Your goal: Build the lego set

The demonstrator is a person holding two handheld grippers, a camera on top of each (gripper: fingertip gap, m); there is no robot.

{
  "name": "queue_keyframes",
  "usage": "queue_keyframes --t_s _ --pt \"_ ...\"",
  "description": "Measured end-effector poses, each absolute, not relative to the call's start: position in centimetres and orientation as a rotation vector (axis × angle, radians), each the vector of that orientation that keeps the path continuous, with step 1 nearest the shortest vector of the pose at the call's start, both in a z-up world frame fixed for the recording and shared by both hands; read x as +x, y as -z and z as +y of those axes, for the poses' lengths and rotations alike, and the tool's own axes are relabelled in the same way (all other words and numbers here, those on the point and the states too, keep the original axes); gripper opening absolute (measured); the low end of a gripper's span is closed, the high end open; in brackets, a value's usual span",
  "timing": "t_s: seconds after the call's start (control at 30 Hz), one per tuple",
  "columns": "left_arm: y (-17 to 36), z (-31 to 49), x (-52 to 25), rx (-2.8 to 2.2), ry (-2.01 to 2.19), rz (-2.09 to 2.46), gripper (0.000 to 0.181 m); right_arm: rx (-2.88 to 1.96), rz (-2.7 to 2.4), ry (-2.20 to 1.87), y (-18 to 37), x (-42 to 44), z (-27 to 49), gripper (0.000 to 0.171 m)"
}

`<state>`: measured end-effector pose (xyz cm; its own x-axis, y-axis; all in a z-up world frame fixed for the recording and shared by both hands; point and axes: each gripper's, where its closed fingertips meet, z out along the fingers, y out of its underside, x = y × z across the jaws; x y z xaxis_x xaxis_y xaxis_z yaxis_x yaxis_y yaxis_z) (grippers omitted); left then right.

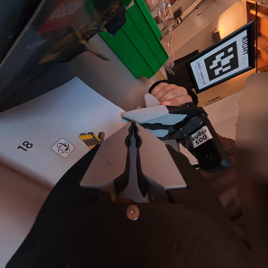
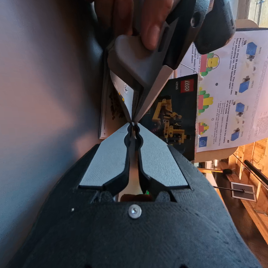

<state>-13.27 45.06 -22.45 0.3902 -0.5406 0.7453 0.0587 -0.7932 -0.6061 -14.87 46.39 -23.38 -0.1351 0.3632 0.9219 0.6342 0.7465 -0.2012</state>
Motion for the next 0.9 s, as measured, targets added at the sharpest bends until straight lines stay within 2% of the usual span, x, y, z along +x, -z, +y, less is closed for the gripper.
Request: queue_keyframes --t_s 0.53,0.63,0.73,0.9 --pt "23.2 45.5 -14.2 -2.147 1.362 0.402 0.000 -1.014 -1.878 -0.232 24.6 -13.8 44.5 0.027" --pt "23.3 45.3 -14.1 -2.158 1.370 0.411 0.000 -1.031 -1.892 -0.351 23.8 -12.8 43.9 0.022" --pt "23.7 45.1 -14.1 -2.188 1.355 0.428 0.000 -1.044 -1.840 -0.375 22.8 -12.5 44.7 0.000" --pt "23.8 45.1 -14.1 -2.189 1.356 0.429 0.000 -1.068 -1.918 -0.359 25.0 -12.7 44.8 0.008"
